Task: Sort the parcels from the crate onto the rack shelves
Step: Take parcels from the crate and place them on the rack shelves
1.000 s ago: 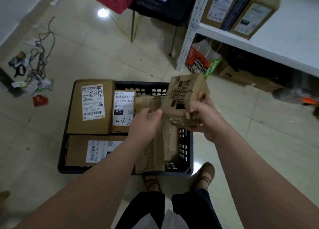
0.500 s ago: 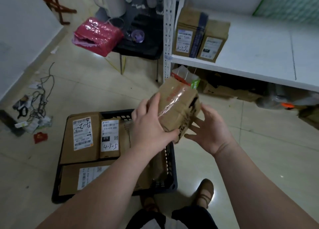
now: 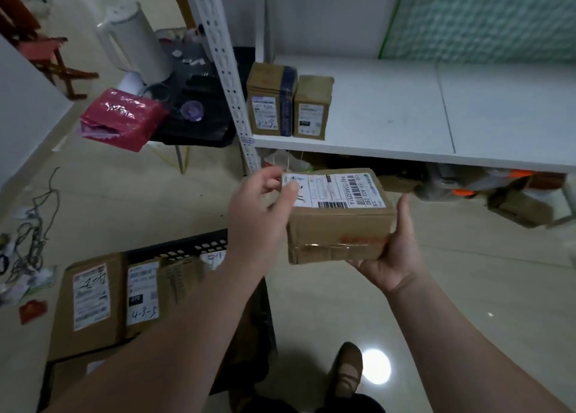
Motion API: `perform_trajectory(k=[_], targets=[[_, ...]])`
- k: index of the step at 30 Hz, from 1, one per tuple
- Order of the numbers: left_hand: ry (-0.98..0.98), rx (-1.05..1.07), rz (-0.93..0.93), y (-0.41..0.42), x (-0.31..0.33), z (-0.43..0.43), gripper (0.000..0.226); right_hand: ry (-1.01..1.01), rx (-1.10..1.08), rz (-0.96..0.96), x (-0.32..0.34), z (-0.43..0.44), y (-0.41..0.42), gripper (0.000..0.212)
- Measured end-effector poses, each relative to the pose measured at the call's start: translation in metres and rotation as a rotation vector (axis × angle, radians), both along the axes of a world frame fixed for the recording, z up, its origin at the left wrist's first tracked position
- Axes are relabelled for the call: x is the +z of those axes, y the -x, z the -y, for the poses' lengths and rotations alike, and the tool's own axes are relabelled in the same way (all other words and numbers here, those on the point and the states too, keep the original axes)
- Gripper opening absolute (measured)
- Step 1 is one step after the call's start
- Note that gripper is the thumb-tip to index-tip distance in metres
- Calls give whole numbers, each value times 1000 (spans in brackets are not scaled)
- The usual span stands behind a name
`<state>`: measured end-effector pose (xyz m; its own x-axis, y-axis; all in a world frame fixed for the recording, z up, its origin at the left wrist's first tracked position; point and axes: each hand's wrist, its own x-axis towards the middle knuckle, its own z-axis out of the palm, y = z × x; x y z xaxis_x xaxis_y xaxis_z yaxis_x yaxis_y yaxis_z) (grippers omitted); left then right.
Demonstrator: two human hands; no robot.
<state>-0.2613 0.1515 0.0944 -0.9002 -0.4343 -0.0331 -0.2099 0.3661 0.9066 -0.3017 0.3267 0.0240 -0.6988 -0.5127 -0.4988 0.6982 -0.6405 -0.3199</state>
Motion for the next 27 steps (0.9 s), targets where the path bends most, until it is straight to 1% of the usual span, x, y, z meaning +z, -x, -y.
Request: perform_trajectory(k=[1, 2, 4, 5, 7, 9, 10, 13, 14, 17, 20, 21, 23, 27], targets=[[-112, 56, 33, 11, 2, -4, 21, -6, -9, -21, 2, -7, 3, 80], [-218, 41, 83, 19, 4, -8, 15, -38, -17, -42, 3, -14, 7, 85], [-353, -99, 184, 29, 5, -19, 20, -109, -17, -70, 5, -28, 15, 115], [-380, -153, 207, 32, 5, -24, 22, -132, -16, -76, 6, -36, 19, 124], [-437, -201, 189, 36, 8, -34, 25, -179, 8, -109, 10, -53, 28, 129], [-502, -206, 170, 40, 9, -44, 28, -238, 60, -149, 13, -69, 35, 126], [-520, -199, 168, 41, 11, -49, 28, -260, 84, -171, 15, -75, 38, 121], [-533, -159, 169, 47, 16, -63, 27, -359, 189, -235, 22, -90, 48, 91], [-529, -146, 165, 49, 19, -66, 27, -404, 215, -250, 23, -95, 52, 86], [-498, -88, 171, 56, 25, -70, 24, -532, 270, -282, 29, -103, 63, 90], [-517, -24, 242, 63, 25, -70, 30, -612, 275, -298, 37, -107, 76, 60], [-523, -28, 279, 66, 25, -70, 32, -639, 280, -312, 42, -107, 80, 54], [-522, -47, 350, 71, 23, -71, 38, -686, 289, -364, 48, -107, 90, 53], [-518, -51, 398, 77, 14, -78, 44, -730, 315, -410, 57, -105, 106, 69]])
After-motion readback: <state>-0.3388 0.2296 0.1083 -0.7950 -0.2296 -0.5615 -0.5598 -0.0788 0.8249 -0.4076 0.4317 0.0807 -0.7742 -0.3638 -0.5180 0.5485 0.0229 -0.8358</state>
